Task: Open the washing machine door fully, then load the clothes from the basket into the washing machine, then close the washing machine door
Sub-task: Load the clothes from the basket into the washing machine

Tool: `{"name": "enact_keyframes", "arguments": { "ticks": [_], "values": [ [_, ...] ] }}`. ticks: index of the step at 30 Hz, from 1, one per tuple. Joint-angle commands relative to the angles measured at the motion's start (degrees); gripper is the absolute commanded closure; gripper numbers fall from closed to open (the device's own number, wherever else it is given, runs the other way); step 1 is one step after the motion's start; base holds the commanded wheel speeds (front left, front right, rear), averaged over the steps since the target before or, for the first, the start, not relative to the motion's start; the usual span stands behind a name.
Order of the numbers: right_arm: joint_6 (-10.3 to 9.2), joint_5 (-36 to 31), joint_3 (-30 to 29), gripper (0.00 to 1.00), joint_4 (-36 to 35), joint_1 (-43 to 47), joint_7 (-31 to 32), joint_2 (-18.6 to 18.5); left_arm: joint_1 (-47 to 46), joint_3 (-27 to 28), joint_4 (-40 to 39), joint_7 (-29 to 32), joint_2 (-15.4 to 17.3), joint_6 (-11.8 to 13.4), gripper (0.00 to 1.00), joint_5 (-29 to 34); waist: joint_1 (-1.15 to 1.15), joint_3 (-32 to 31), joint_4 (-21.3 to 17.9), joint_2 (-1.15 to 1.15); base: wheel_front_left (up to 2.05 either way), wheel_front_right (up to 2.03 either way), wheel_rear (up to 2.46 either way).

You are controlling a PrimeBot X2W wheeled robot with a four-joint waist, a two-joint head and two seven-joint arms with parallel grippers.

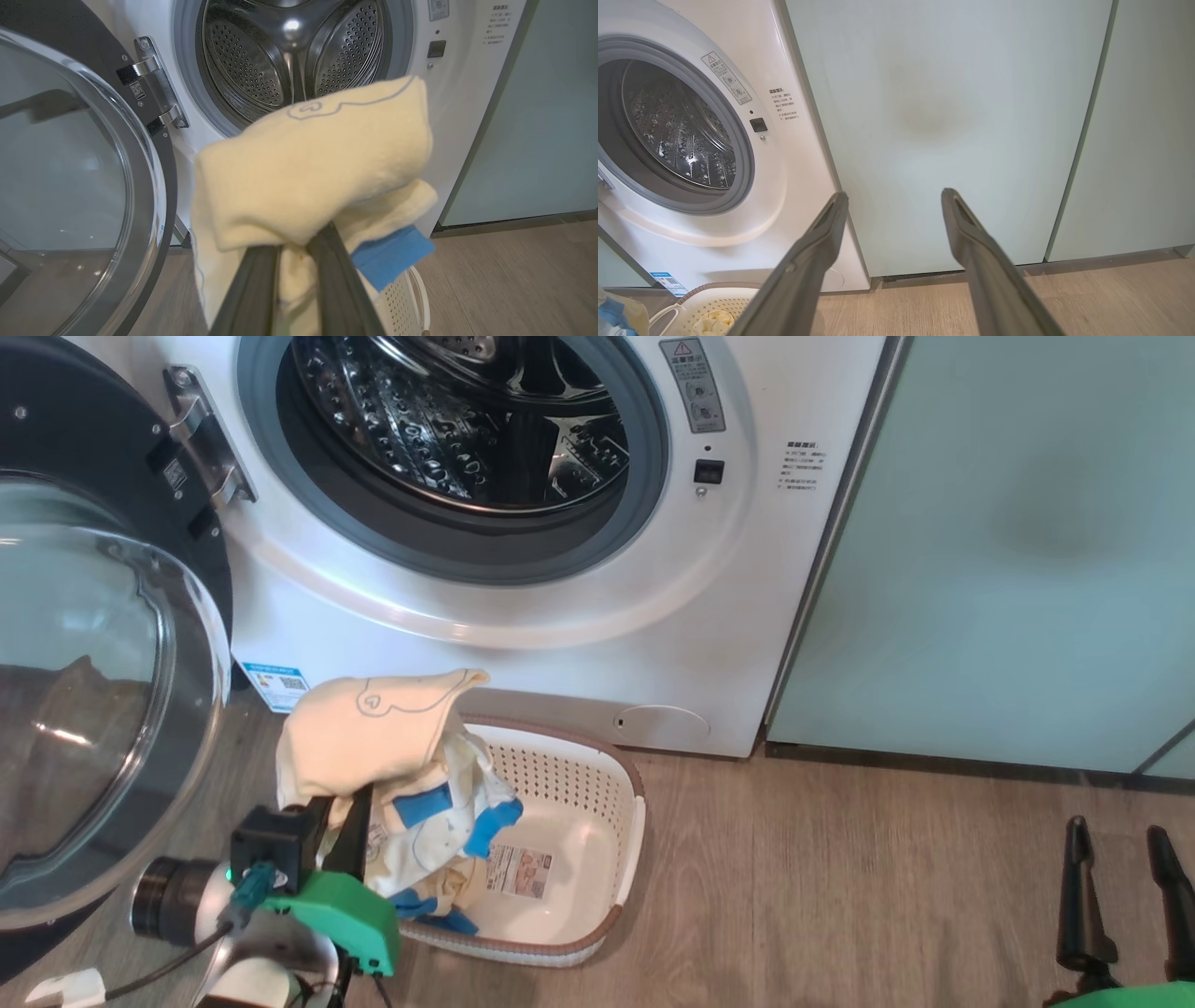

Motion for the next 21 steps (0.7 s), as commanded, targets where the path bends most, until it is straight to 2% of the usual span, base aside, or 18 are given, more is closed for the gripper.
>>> {"name": "enact_keyframes", "arguments": {
  "ticks": [1, 21],
  "values": [
    [-0.16, -0.25, 1.17, 0.00, -1.85, -1.18, -0.14, -0.87, -1.96, 2.56, -2.64, -0.04, 1.73, 0.58, 1.00, -0.35, 0.00, 0.04, 0.07, 0.00, 0.00, 0.00, 0.00],
    [-0.16, 0.15, 1.79, 0.00, -1.12, -1.98, -0.22, -0.87, -2.14, 2.45, -2.78, -0.24, 1.77, 1.24, 1.00, -1.42, 0.00, 0.97, 0.03, 0.00, 0.00, 0.00, 0.00]
  ]
}}
